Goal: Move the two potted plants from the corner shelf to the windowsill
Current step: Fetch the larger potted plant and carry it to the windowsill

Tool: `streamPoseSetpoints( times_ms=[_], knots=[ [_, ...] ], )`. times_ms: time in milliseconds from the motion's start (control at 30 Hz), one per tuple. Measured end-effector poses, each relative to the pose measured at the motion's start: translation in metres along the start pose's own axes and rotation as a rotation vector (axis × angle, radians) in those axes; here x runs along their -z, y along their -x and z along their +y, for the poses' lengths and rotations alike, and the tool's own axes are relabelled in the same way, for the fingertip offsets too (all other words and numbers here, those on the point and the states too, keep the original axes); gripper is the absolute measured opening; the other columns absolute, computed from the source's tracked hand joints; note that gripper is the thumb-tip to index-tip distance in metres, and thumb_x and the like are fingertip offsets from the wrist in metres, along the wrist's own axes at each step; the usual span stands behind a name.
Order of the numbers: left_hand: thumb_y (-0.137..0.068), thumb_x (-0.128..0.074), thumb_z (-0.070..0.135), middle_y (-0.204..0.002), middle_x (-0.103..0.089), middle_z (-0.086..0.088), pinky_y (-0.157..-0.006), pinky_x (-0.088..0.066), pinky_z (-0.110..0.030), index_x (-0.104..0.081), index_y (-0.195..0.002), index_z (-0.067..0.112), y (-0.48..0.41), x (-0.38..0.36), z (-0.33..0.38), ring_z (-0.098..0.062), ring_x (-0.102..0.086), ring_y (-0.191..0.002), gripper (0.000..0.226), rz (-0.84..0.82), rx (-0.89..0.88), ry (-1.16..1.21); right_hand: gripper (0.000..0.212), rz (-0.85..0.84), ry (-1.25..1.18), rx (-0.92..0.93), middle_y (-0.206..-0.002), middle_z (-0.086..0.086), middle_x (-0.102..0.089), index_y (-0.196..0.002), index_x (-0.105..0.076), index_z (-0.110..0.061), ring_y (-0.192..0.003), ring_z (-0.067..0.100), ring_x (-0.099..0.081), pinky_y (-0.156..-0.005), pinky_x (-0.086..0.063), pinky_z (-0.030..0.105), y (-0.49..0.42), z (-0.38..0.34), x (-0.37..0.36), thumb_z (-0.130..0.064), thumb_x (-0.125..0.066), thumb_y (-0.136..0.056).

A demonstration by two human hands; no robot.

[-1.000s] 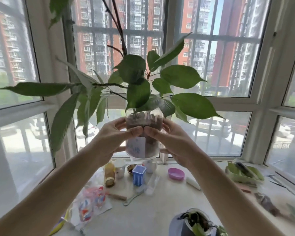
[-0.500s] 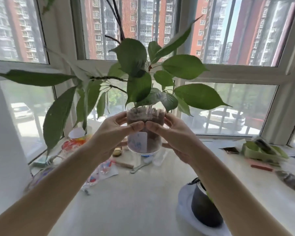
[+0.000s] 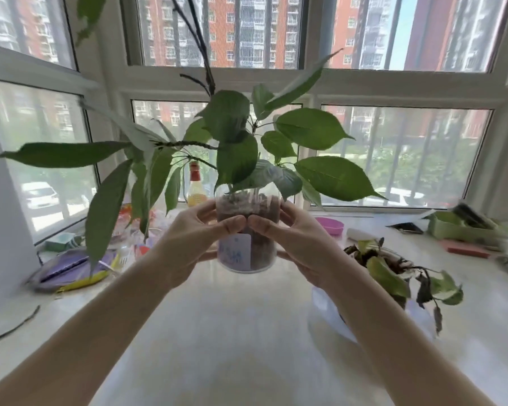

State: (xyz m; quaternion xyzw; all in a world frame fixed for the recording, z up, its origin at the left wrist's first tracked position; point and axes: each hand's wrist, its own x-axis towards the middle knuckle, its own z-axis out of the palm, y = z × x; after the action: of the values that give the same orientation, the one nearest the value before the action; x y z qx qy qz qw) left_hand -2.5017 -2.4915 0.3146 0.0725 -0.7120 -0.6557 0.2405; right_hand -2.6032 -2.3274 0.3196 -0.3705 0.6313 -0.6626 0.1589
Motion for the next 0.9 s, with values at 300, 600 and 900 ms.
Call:
streamPoseSetpoints(
  times_ms=[300, 600, 900],
  knots=[
    [-0.067, -0.084, 0.033, -0.121, -0.075, 0.012, -0.079, -0.055, -0.043, -0.069, -0.123, 0.026, 0.007, -0.009, -0.055, -0.015, -0.070, -0.111, 0.059, -0.004, -0.012, 0.001, 0.034, 0.022, 0.066, 0.045, -0.116, 0.004, -0.075, -0.110, -0.069, -0.015, -0.111, 0.022, -0.071, -0.100, -0.055, 0.047, 0.006, 0.058, 0.008, -0.024, -0.083, -0.081],
    [-0.062, -0.082, 0.027, -0.109, -0.079, 0.012, -0.083, -0.056, -0.039, -0.072, -0.110, 0.024, 0.010, -0.020, -0.087, -0.013, -0.071, -0.102, 0.050, -0.025, -0.002, 0.055, 0.036, -0.002, 0.143, 0.007, -0.110, 0.007, -0.077, -0.109, -0.070, -0.013, -0.109, 0.022, -0.070, -0.101, -0.055, 0.042, 0.007, 0.093, 0.017, -0.026, -0.085, -0.078],
    [-0.053, -0.092, 0.036, -0.120, -0.076, -0.003, -0.082, -0.061, -0.031, -0.072, -0.118, 0.016, 0.007, -0.012, -0.124, -0.022, -0.070, -0.116, 0.070, -0.041, -0.049, 0.014, 0.017, -0.072, 0.187, -0.024, -0.098, -0.001, -0.080, -0.093, -0.076, -0.019, -0.101, 0.017, -0.074, -0.101, -0.055, 0.041, 0.017, 0.110, 0.016, -0.024, -0.083, -0.079]
  ],
)
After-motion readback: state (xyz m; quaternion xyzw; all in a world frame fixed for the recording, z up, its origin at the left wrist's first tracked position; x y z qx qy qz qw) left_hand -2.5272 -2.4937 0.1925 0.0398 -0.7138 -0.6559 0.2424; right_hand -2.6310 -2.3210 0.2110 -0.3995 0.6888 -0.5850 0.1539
